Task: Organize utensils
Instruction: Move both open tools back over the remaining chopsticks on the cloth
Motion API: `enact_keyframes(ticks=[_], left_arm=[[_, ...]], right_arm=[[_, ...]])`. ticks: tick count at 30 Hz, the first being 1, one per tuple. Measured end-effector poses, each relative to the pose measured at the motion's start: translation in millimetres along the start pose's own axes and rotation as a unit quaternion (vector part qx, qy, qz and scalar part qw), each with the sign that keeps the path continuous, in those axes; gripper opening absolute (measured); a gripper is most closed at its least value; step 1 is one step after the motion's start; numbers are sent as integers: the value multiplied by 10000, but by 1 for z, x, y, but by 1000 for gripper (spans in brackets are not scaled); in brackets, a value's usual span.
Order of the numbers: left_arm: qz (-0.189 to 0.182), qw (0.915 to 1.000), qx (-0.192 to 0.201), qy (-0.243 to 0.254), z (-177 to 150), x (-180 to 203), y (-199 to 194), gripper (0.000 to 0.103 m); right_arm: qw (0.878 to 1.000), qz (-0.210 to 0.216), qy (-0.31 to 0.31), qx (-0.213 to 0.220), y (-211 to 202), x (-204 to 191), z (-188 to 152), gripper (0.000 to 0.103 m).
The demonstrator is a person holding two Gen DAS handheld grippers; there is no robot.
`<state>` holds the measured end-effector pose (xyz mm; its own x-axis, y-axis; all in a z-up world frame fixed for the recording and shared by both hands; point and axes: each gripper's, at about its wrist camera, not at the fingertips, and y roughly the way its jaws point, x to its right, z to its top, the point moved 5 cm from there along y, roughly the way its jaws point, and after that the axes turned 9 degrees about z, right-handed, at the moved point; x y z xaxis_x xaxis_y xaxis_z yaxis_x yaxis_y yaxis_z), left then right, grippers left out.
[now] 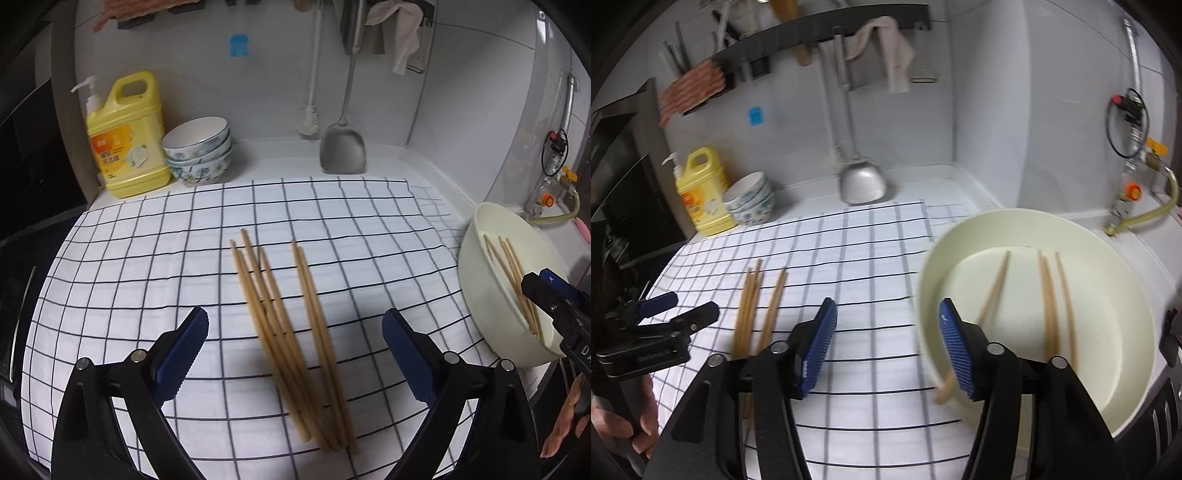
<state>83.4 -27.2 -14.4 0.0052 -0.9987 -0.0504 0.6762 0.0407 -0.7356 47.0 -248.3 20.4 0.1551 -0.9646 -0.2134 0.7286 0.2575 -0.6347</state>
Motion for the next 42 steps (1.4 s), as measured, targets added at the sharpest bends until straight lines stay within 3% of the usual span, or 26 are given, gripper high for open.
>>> enact_keyframes(ticks=[7, 16, 22, 24, 42], left_arm=[[301, 9992, -44, -260, -17, -35, 0, 97], [747, 9938, -195, -795, -38, -86, 12, 97], [842, 9933, -292, -732, -46, -87, 19, 97], [895, 9931, -271, -707, -48, -87, 20, 97], [850, 9927, -425, -748, -59, -89, 42, 97]], right_arm=[[9989, 258, -364, -105, 15, -43, -8, 67], [9948, 336, -789, -552, 57, -83, -16, 71], [9941, 559, -596, -715, 86, -87, -27, 71], [9915, 607, -639, -956, 97, -86, -37, 71], [9841, 443, -1063, -1355, 121, -99, -63, 71]])
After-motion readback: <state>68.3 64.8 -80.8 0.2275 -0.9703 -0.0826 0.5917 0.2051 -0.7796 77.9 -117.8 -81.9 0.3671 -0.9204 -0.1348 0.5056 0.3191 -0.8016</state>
